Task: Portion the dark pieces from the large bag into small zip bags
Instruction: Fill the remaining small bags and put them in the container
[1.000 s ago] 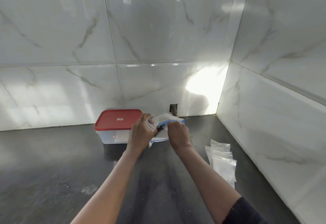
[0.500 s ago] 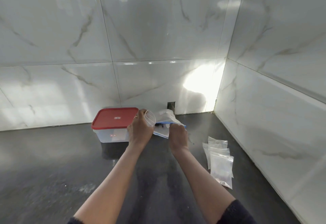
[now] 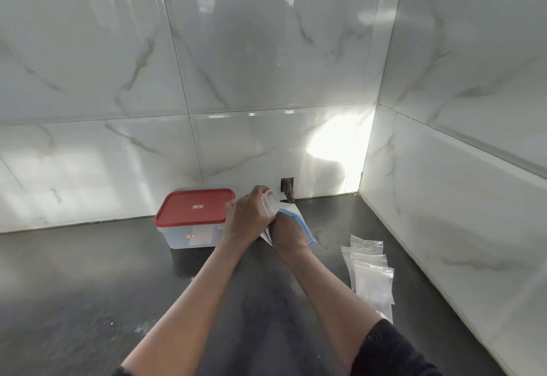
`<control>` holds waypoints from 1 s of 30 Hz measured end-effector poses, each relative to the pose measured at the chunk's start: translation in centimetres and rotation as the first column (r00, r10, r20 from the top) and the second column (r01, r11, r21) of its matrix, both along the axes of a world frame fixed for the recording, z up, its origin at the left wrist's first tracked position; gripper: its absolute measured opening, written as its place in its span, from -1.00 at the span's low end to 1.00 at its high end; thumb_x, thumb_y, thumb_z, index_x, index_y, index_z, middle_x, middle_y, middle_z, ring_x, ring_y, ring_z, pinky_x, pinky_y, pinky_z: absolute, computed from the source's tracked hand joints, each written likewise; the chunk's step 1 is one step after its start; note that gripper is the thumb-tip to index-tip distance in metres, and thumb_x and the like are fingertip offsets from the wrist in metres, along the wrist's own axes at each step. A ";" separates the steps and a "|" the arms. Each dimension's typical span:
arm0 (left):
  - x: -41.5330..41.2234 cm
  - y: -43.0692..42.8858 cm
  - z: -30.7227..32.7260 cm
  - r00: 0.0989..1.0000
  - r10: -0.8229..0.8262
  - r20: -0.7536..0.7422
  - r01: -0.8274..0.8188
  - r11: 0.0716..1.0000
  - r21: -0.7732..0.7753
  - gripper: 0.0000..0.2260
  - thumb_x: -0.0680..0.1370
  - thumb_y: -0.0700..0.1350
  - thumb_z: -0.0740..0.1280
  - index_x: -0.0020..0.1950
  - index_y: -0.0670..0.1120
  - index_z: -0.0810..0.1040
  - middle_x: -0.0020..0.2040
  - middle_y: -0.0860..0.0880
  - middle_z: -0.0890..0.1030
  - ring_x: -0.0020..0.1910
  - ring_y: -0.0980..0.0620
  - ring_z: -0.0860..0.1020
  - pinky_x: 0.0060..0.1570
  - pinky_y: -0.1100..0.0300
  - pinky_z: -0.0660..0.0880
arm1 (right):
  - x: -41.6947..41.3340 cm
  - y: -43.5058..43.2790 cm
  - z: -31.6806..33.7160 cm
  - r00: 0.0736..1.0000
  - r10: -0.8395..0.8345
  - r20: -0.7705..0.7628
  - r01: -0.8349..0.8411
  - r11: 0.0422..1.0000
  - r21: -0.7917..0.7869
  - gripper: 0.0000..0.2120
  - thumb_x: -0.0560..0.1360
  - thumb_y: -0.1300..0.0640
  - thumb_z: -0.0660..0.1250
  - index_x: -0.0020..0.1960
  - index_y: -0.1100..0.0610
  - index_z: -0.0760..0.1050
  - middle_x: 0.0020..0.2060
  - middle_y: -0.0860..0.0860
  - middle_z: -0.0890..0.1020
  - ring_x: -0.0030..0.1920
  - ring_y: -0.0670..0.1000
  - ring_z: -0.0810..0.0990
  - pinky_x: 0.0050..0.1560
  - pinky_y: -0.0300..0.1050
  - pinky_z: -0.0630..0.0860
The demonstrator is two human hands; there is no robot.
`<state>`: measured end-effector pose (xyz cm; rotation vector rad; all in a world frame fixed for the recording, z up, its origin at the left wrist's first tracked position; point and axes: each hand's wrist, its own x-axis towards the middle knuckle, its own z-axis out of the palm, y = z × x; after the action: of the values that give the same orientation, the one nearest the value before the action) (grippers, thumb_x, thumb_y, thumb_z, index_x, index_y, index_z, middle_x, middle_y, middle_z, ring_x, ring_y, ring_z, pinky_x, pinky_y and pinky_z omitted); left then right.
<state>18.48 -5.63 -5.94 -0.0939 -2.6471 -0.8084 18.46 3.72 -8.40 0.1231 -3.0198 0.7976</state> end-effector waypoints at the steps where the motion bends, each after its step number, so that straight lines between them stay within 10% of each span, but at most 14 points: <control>1: 0.0 -0.1 0.1 1.000 -0.004 0.000 0.004 1.000 -0.007 -0.58 0.42 -0.04 0.38 0.26 0.03 0.43 0.07 0.02 0.63 0.13 -0.05 0.56 0.19 0.08 0.29 | -0.2 0.0 0.0 0.999 -0.031 -0.017 0.031 0.999 -0.016 -0.72 0.60 0.24 0.08 0.13 0.26 0.53 0.11 0.16 0.62 0.15 0.15 0.57 0.12 -0.08 0.44; 14: 0.3 0.7 -0.1 1.000 -0.009 0.015 0.010 0.997 -0.080 -0.55 0.41 0.02 0.39 0.29 0.08 0.41 0.12 0.04 0.62 0.16 -0.04 0.54 0.20 0.05 0.30 | -0.2 0.0 -1.1 0.985 -0.167 0.043 0.170 0.983 -0.063 -0.82 0.55 0.30 0.09 -0.13 0.09 0.38 0.04 0.12 0.64 0.09 0.12 0.60 -0.13 -0.18 0.33; 24: 1.1 0.7 -0.8 0.987 0.078 0.138 -0.104 0.977 0.186 -0.59 0.41 -0.01 0.43 0.25 0.02 0.48 0.10 -0.07 0.61 0.16 -0.11 0.52 0.08 0.11 0.39 | 1.5 0.4 -3.7 0.970 0.053 -0.239 -0.033 0.995 0.090 -0.66 0.54 0.29 0.12 0.23 0.10 0.51 0.04 0.10 0.64 0.07 0.16 0.60 -0.05 -0.05 0.46; 30: 0.6 0.6 -0.8 0.980 0.120 0.162 -0.147 0.975 0.168 -0.53 0.36 -0.02 0.47 0.24 0.03 0.47 0.08 -0.06 0.62 0.12 -0.14 0.53 0.09 0.06 0.42 | 1.8 1.7 -5.2 0.981 0.166 -0.099 -0.128 0.942 0.310 -0.67 0.54 0.34 0.09 0.23 0.22 0.49 0.10 0.18 0.60 0.16 0.18 0.56 0.08 0.00 0.48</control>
<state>19.04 -5.04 -6.75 0.1988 -2.6691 -1.0395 20.25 5.42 -13.56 0.3910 -3.0155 0.3105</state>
